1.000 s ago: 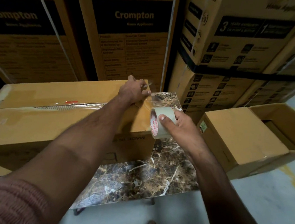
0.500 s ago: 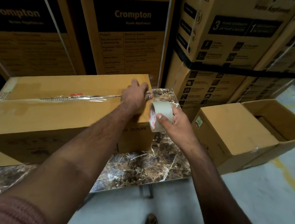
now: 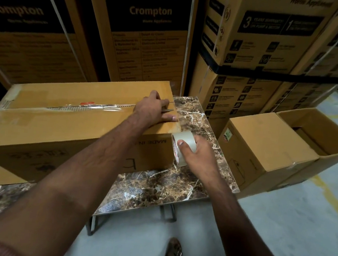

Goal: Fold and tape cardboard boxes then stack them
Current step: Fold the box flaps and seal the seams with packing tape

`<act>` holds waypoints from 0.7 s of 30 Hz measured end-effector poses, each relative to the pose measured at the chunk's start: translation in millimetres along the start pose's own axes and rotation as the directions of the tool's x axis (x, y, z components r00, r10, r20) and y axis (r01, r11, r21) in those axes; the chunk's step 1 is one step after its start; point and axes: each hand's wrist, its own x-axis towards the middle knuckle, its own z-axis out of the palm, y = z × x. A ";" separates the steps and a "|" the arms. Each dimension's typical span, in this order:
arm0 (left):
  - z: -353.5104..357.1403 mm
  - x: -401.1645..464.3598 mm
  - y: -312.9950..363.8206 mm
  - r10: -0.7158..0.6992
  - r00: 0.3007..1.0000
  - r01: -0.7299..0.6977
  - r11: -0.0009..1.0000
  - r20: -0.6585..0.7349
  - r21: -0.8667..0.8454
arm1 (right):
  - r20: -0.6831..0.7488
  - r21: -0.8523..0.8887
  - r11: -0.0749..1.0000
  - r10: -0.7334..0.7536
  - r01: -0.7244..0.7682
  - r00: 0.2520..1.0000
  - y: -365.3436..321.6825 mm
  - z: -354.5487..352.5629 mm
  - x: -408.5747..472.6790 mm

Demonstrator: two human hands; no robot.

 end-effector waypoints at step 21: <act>9.0 -39.6 27.5 0.089 0.986 -0.119 0.969 0.142 0.216 | 0.011 0.038 0.994 0.102 -0.102 0.995 16.7 23.2 1.6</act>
